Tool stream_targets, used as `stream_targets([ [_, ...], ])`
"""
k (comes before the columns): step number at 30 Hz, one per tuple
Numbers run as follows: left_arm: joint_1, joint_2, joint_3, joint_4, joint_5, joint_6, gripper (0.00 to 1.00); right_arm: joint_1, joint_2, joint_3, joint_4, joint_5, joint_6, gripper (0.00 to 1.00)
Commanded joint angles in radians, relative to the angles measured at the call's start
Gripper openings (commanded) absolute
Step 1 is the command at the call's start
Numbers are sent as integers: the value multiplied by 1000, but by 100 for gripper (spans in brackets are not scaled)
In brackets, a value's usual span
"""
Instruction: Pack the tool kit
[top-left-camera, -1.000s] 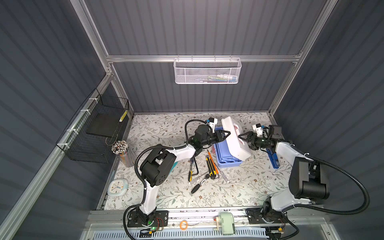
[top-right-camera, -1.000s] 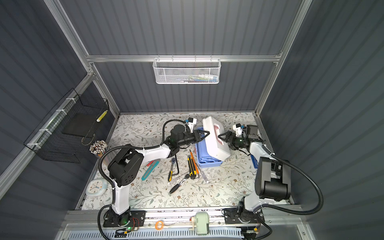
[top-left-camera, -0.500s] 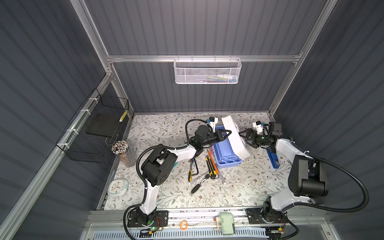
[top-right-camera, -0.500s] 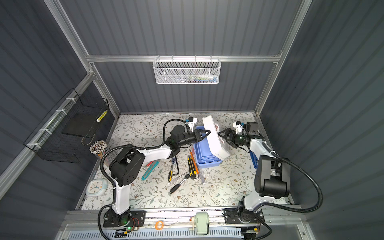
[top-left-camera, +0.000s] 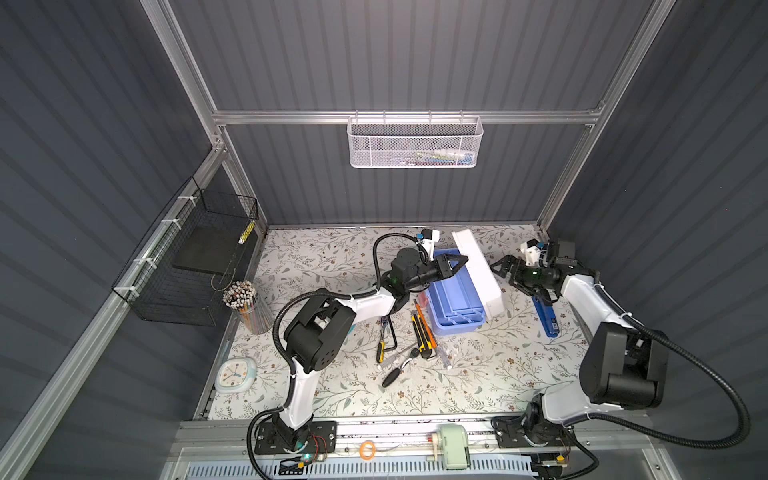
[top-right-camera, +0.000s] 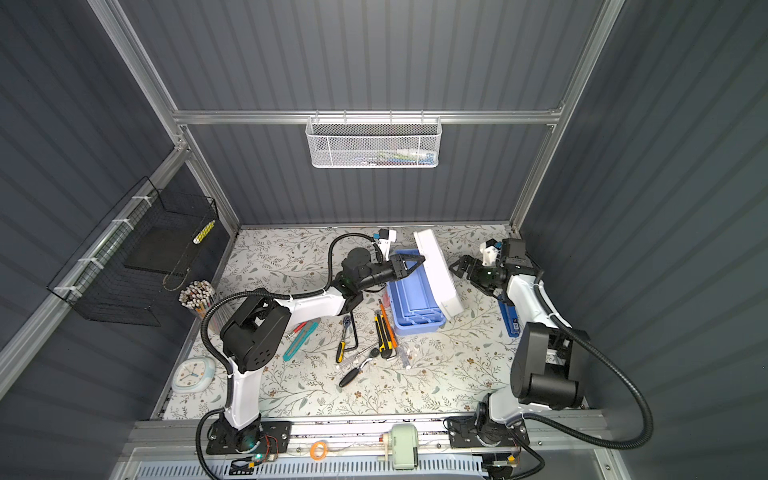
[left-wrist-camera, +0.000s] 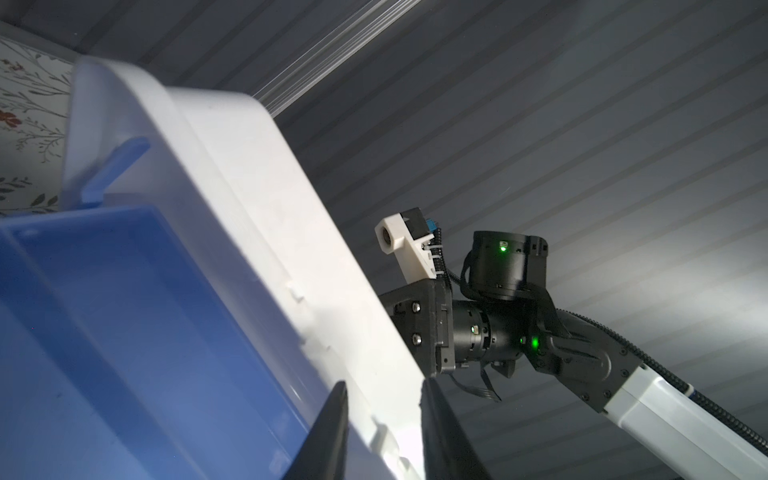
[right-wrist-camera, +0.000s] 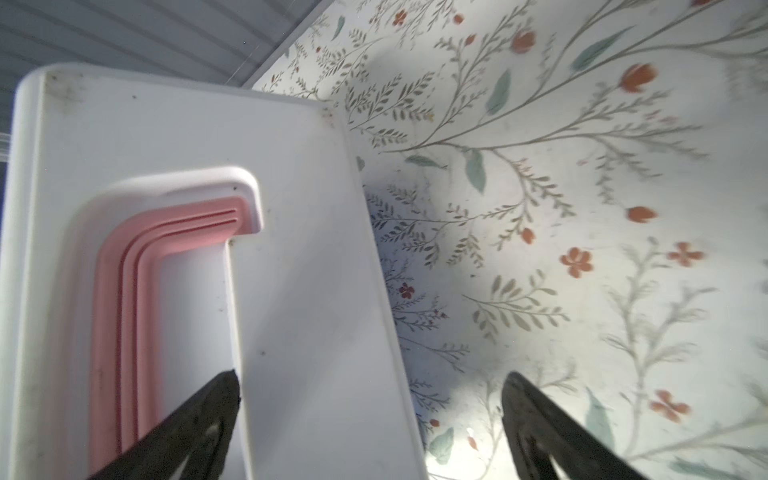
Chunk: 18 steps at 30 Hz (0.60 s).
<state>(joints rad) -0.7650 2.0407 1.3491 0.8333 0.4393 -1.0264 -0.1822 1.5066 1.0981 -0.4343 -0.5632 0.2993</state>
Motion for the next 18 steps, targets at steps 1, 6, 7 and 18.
stream_targets([
  [1,-7,31,43,30,14,-7,33,0,-73,2,-67,119,-46,99],
  [6,-7,60,56,30,23,-19,34,0,-125,-16,-75,74,-40,99],
  [7,-6,64,56,33,24,-20,34,0,-137,-17,-77,73,-38,99],
  [18,2,34,29,23,16,-6,39,75,-198,-43,-131,78,-75,99],
])
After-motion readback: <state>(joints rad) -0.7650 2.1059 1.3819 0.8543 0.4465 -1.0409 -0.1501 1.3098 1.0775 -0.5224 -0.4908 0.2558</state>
